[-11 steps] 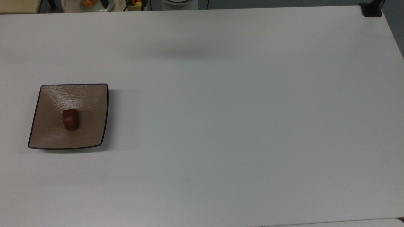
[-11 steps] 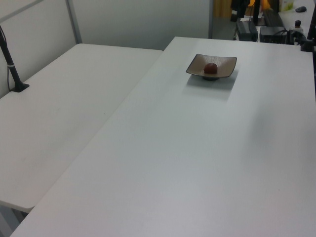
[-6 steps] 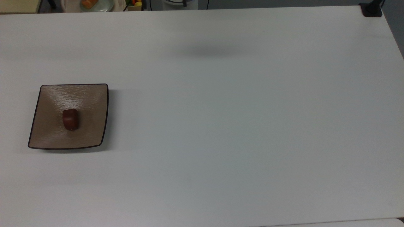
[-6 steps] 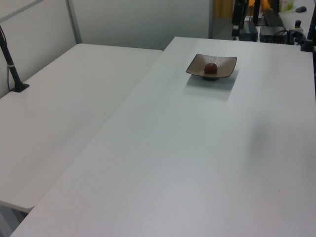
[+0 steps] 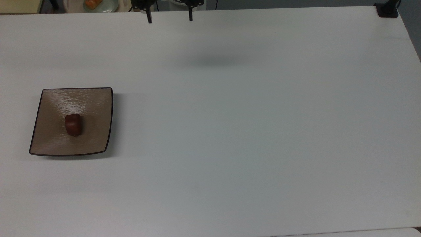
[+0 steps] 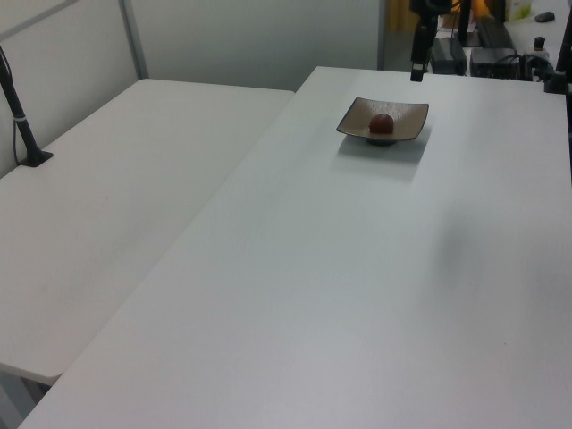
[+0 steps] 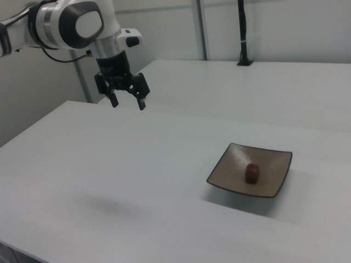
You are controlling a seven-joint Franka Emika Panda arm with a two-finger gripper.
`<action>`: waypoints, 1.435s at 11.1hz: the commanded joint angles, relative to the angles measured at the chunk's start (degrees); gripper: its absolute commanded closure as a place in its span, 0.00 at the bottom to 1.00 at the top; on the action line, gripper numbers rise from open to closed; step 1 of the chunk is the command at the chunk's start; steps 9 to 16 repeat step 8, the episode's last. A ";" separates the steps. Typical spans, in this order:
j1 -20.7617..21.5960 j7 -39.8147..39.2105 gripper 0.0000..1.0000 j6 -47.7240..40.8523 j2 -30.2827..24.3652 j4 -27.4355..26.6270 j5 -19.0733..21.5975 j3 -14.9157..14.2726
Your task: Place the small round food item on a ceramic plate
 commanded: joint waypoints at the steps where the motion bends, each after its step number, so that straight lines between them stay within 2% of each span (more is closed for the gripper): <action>1: -0.20 -3.51 0.00 1.72 -1.12 -1.09 0.77 -1.57; 16: -0.29 -3.34 0.00 1.72 -1.20 -0.83 1.30 -1.75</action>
